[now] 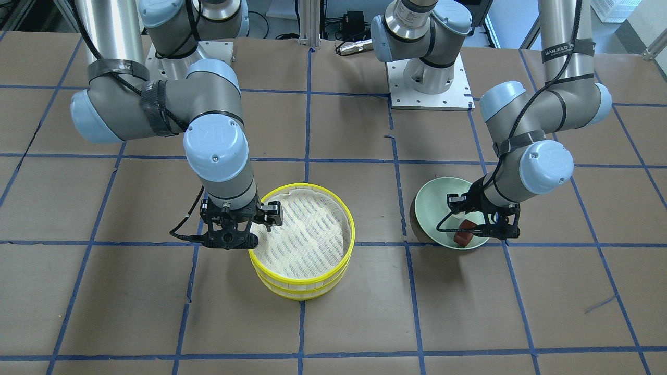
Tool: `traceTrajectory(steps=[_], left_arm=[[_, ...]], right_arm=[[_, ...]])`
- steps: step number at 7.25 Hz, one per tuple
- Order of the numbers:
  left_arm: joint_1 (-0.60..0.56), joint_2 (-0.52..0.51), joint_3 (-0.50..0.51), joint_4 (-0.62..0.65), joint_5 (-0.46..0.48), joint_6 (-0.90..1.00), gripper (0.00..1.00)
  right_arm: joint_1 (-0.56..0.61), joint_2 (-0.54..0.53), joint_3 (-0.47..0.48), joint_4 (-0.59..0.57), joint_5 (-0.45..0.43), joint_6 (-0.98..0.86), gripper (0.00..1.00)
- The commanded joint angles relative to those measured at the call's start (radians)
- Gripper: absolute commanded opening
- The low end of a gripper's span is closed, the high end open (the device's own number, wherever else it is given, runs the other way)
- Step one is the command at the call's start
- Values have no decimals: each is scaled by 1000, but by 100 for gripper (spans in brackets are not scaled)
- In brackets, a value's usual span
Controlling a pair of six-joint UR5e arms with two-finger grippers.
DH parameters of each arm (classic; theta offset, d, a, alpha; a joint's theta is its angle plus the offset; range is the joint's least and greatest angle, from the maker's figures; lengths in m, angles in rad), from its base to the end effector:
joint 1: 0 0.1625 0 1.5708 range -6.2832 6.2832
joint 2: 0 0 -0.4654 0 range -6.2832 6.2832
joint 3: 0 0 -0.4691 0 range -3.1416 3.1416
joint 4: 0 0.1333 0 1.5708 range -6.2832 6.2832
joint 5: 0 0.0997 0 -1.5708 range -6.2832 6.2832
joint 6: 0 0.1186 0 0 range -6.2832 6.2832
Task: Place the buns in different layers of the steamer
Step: 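Grasp the white bun with the left gripper while the right grips the top rim, then lift the white bun with the left gripper while the right lifts the top tier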
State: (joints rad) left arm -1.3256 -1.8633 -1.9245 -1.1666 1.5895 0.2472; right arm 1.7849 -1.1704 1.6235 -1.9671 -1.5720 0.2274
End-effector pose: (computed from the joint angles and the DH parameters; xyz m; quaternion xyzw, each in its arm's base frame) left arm 0.0129 -0.5916 0.1866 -0.0021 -0.9926 -0.1193 0.0204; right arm 0.2780 -0.6518 0.2617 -0.0066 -0.9996 -0.0276 0.0068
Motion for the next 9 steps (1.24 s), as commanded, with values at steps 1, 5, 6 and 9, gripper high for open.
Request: traceTrajectory(steps=[1,5,6,9], left_arm=[[-12,62,37,-82,0,-63,7],[-269,127,254,-255,-89,-410,7],[-297,125,271,-255,-94,-449,7],[-302,104,254,-231,-205,-459,7]], right_arm=[[-1,0,1,-1,-2,-11,14],[-2,-47,-11,17,-17,-17,5],[-4,-86,-13,23,-17,-51,5],[-89,-167,-42,165,-45,-118,5]])
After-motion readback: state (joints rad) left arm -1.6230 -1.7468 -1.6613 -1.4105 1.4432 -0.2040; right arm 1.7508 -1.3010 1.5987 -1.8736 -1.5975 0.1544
